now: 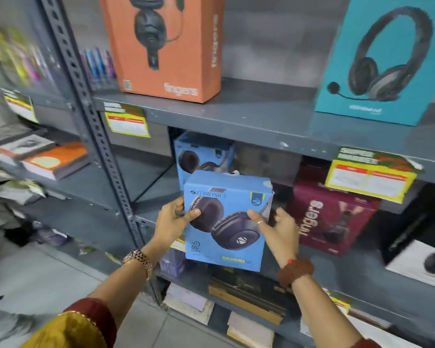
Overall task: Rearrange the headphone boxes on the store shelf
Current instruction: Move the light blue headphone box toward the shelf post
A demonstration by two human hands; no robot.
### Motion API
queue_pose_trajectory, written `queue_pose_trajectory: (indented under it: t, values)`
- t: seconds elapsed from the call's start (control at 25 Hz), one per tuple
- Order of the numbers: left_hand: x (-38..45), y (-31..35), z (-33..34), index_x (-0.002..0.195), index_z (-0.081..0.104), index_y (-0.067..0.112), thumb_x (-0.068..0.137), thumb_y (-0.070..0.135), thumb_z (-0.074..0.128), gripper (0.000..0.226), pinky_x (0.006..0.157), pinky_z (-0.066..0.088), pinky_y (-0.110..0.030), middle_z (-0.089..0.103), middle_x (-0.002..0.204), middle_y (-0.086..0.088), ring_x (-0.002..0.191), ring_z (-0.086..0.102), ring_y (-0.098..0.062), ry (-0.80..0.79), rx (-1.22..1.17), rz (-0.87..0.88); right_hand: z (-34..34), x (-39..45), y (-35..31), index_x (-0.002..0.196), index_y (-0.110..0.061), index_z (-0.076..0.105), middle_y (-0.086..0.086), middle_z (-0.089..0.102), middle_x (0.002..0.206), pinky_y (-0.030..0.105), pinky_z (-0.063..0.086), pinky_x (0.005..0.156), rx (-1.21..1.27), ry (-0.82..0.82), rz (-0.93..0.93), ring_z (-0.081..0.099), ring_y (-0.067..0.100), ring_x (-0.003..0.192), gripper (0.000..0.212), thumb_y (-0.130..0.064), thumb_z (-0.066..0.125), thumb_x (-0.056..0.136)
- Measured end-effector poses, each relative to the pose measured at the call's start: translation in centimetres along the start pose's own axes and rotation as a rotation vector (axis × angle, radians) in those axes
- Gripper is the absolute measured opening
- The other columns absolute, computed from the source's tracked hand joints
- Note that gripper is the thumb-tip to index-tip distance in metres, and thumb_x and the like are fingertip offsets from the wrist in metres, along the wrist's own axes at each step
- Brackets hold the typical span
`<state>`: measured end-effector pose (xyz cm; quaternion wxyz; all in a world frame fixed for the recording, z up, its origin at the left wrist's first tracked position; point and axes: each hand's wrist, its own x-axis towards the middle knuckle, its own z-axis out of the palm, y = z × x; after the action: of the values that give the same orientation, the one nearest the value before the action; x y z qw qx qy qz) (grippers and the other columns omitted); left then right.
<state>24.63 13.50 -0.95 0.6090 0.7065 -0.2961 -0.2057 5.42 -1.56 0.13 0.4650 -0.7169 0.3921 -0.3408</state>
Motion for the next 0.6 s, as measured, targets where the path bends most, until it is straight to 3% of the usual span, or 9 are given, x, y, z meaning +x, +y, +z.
queue_pose_trajectory:
  t: [0.04, 0.12, 0.24, 0.36, 0.44, 0.6]
  values:
    - [1.2, -0.3, -1.7, 0.098, 0.069, 0.031, 0.076, 0.018, 0.073, 0.026, 0.081, 0.057, -0.051, 0.077, 0.096, 0.003, 0.091, 0.073, -0.023, 0.015, 0.012, 0.012, 2.2, 0.6, -0.5, 0.1, -0.01, 0.062, 0.008, 0.073, 0.104, 0.043, 0.055, 0.08, 0.02, -0.013, 0.014, 0.068, 0.025, 0.095, 0.072, -0.067, 0.07, 0.056]
    - [4.1, -0.9, -5.0, 0.104, 0.065, 0.025, 0.082, 0.007, 0.068, 0.028, 0.082, 0.057, -0.048, 0.075, 0.092, 0.006, 0.09, 0.072, -0.021, 0.023, 0.031, 0.019, 6.4, 1.8, -1.9, 0.102, -0.013, 0.063, 0.004, 0.073, 0.102, 0.04, 0.055, 0.084, 0.062, -0.036, 0.021, 0.068, 0.019, 0.094, 0.055, -0.05, 0.075, 0.064]
    - [8.8, -2.0, -8.6, 0.116, 0.056, 0.012, 0.086, 0.001, 0.061, 0.032, 0.087, 0.055, -0.051, 0.071, 0.1, -0.007, 0.098, 0.068, -0.03, -0.004, 0.029, 0.001, 11.2, 3.5, -3.4, 0.107, -0.015, 0.062, 0.002, 0.073, 0.1, 0.032, 0.054, 0.084, 0.094, -0.027, 0.029, 0.068, 0.014, 0.091, 0.043, -0.033, 0.077, 0.07]
    - [12.4, -3.2, -10.1, 0.118, 0.051, 0.009, 0.086, -0.003, 0.059, 0.035, 0.084, 0.058, -0.037, 0.068, 0.1, 0.002, 0.094, 0.066, -0.019, -0.028, -0.005, -0.026, 14.2, 5.1, -3.5, 0.107, -0.011, 0.061, 0.005, 0.073, 0.1, 0.006, 0.048, 0.07, 0.095, 0.003, 0.019, 0.066, 0.012, 0.087, 0.043, -0.028, 0.077, 0.071]
    - [13.9, -3.7, -10.4, 0.121, 0.05, 0.004, 0.086, -0.004, 0.059, 0.038, 0.078, 0.058, -0.025, 0.068, 0.107, -0.004, 0.095, 0.065, -0.019, -0.046, -0.009, -0.035, 15.2, 5.9, -3.3, 0.105, -0.01, 0.061, 0.006, 0.072, 0.1, 0.0, 0.044, 0.064, 0.075, 0.037, 0.022, 0.065, 0.014, 0.087, 0.042, -0.028, 0.078, 0.07]
    - [15.4, -5.5, -10.6, 0.123, 0.05, 0.003, 0.085, -0.004, 0.061, 0.041, 0.088, 0.056, -0.035, 0.066, 0.114, -0.008, 0.109, 0.065, -0.028, -0.074, -0.026, -0.064, 16.0, 5.9, -3.0, 0.101, -0.013, 0.061, 0.002, 0.069, 0.096, -0.005, 0.04, 0.064, 0.048, 0.074, 0.0, 0.063, 0.015, 0.09, 0.038, -0.025, 0.079, 0.07]
